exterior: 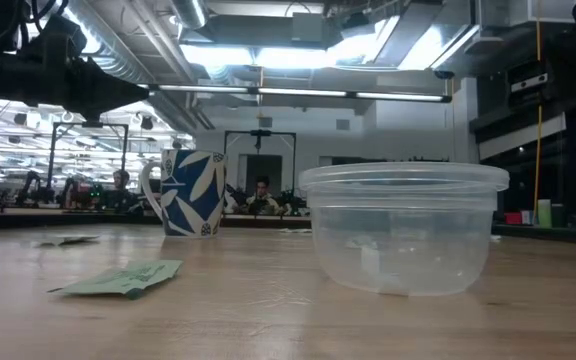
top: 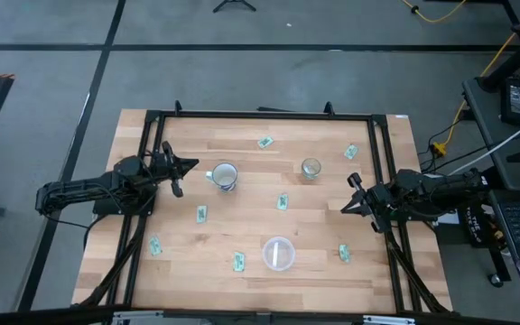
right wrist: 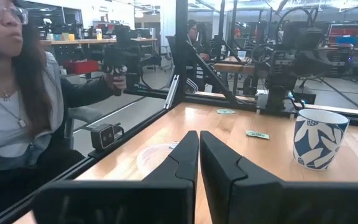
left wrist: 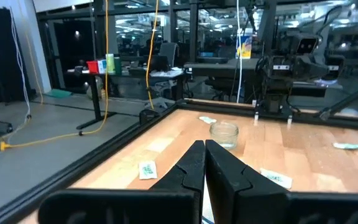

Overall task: Pick and place Stevia / Truvia into bins
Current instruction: Put the white stevia packet into the transparent glass cup

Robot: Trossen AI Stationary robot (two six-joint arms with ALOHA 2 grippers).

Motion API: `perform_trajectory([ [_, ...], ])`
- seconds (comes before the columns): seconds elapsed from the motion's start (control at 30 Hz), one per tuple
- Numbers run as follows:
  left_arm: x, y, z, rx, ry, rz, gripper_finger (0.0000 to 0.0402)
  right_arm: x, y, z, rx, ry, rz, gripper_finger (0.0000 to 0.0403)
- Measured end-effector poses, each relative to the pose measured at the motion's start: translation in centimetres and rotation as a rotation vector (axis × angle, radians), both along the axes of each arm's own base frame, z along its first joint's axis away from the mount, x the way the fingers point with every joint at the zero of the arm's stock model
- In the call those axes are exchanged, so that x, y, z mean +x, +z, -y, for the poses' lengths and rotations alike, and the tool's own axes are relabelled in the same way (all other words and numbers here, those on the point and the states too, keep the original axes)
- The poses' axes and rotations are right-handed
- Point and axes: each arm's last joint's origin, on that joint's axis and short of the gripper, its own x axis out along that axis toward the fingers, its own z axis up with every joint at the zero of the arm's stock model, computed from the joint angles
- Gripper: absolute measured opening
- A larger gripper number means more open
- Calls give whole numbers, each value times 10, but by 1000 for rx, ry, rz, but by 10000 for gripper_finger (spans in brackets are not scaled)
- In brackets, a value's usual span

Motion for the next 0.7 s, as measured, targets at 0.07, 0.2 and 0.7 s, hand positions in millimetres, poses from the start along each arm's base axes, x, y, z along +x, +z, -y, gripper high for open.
perform_trajectory([
  [0.07,0,0,0,-10,-1,4,6,0,0,0,-2,0,1,21],
  [0.2,0,0,0,-11,9,6,6,1,0,2,-8,-66,4,21],
  [0.7,0,0,0,36,14,-14,6,2,4,15,-70,-523,48,21],
])
